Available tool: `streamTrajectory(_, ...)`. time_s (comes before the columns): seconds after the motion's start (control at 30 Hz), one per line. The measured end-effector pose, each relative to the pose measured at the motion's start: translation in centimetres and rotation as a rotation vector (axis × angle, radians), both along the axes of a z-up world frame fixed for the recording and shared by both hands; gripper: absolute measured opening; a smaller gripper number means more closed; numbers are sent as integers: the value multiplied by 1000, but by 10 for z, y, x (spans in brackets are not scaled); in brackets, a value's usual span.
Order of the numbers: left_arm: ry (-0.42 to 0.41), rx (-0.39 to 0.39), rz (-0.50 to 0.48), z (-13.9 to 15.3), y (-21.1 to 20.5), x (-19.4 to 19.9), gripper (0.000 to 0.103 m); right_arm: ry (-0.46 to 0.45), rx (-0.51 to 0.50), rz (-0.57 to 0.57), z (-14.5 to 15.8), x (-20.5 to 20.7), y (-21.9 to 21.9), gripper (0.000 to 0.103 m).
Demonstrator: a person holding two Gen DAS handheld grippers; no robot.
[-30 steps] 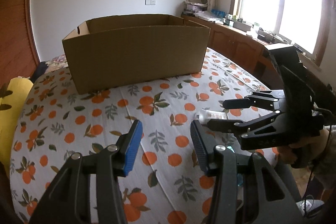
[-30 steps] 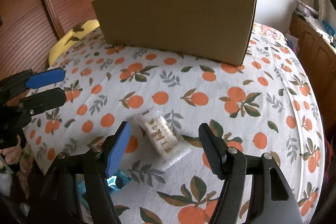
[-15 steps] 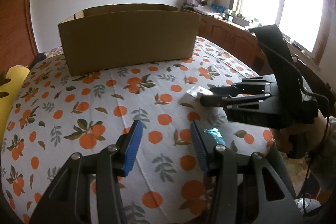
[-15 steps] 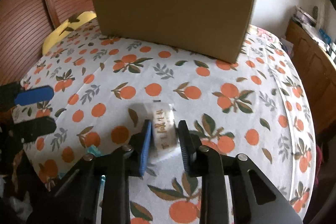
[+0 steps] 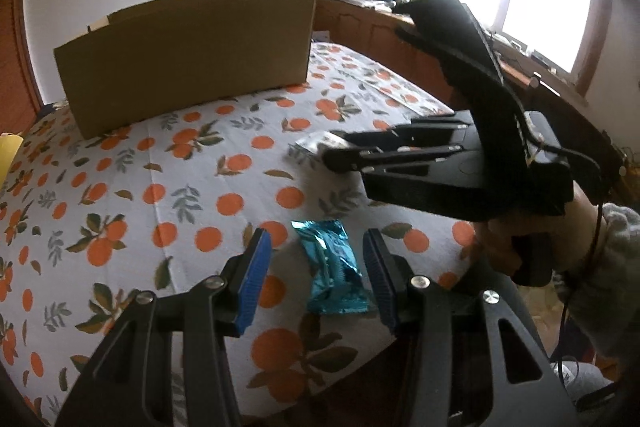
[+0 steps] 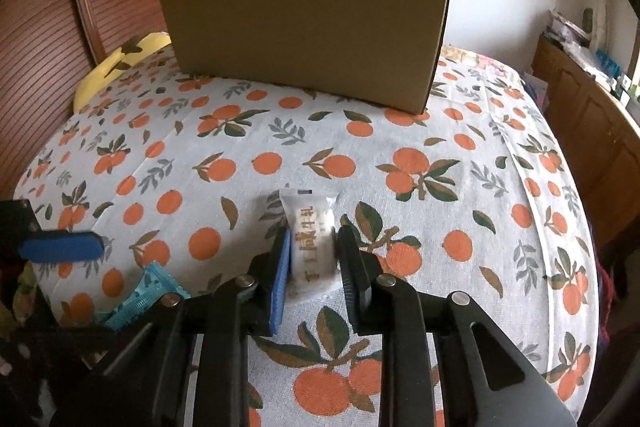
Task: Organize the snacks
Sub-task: 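Grasp the teal packet with left tool while right tool grasps white printed bar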
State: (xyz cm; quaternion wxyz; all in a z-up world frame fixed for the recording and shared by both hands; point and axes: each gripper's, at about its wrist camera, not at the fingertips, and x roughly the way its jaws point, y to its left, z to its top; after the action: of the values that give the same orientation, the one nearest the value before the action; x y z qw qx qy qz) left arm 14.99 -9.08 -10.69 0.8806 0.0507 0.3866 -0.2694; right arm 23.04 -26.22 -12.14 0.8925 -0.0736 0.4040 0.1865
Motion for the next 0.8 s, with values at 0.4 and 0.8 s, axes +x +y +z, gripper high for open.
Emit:
streamTrajectory(0.4,42,70,-13,-16,-16,2,47,-29,4,-13,-1,-3,1,22)
streamTrajectory(0.8,-11,99,7,-13,-5,5,24,-39,-10,-13,-1,-4,3,22)
